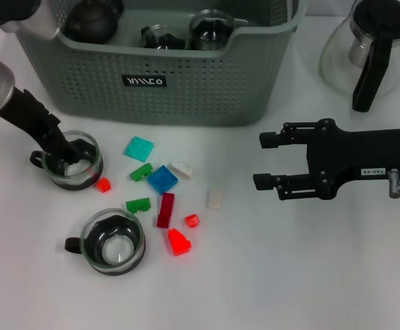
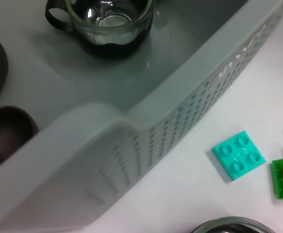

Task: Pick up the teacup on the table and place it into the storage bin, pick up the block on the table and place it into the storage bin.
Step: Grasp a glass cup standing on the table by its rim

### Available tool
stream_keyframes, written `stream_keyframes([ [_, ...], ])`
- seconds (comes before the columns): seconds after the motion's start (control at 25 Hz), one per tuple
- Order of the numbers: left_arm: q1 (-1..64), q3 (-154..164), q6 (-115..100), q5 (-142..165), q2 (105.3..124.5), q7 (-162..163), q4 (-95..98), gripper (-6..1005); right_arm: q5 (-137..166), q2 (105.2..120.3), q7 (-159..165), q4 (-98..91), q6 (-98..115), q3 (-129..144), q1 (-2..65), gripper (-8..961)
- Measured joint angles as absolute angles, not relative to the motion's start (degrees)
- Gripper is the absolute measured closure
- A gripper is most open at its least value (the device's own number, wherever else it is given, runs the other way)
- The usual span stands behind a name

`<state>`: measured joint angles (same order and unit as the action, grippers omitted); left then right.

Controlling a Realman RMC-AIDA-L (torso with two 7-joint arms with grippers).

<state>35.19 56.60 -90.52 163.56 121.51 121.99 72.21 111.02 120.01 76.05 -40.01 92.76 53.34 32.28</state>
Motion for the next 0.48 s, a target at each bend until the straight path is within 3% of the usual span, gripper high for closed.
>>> stream_keyframes([
  [0.24, 35.45, 61.32, -87.58, 163.73, 120.73, 126.14, 68.50, 165, 111.10, 119.89, 75.98, -39.31, 92.72, 53.35, 32.28, 192],
  [0.48, 35.81, 63.95, -84.44, 163.78, 119.71, 130.12, 65.06, 295, 111.26, 119.88, 75.89, -39.29, 92.72, 53.35, 32.24, 192],
])
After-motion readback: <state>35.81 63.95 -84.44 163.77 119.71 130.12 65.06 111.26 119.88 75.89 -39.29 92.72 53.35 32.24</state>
